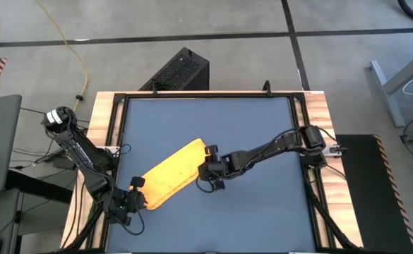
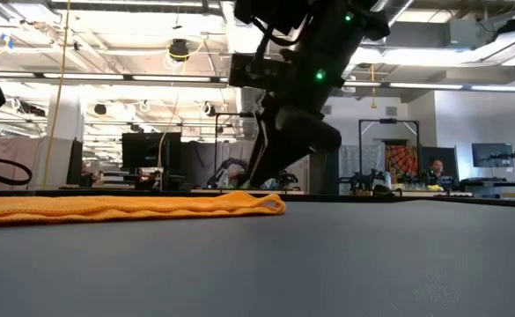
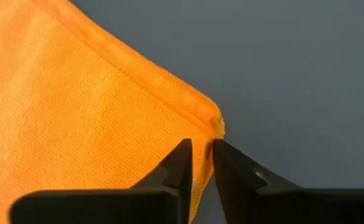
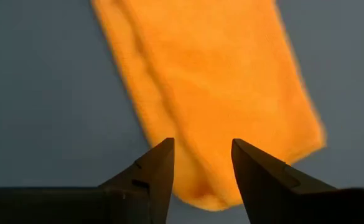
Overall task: Roll towel
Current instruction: Roll the yellow microfiber cloth on the table
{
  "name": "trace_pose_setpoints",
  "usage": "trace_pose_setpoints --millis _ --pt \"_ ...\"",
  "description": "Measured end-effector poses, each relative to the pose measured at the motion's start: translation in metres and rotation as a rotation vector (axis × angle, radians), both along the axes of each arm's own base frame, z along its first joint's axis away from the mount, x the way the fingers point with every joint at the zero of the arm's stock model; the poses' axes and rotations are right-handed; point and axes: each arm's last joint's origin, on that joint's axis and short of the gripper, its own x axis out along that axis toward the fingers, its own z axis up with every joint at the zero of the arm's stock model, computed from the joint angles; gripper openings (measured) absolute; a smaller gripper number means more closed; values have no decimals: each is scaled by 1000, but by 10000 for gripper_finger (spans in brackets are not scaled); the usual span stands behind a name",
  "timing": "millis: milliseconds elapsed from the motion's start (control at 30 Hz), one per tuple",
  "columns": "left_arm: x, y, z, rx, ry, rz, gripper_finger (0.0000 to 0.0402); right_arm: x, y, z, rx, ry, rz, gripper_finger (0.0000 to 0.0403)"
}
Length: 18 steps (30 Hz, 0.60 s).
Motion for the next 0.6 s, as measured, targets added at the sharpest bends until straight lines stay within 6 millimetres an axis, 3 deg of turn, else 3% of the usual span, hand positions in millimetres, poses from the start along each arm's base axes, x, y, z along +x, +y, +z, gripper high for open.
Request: trace_pose_setpoints --millis 133,333,600 --pt "0 0 0 -1 -9 18 7 -1 -6 -1 -43 38 12 185" --pt "1 1 0 -1 -19 35 0 -4 -18 -17 -62 142 -9 185" --pt "1 1 0 -2 -17 35 0 1 -22 -29 -87 145 -24 184"
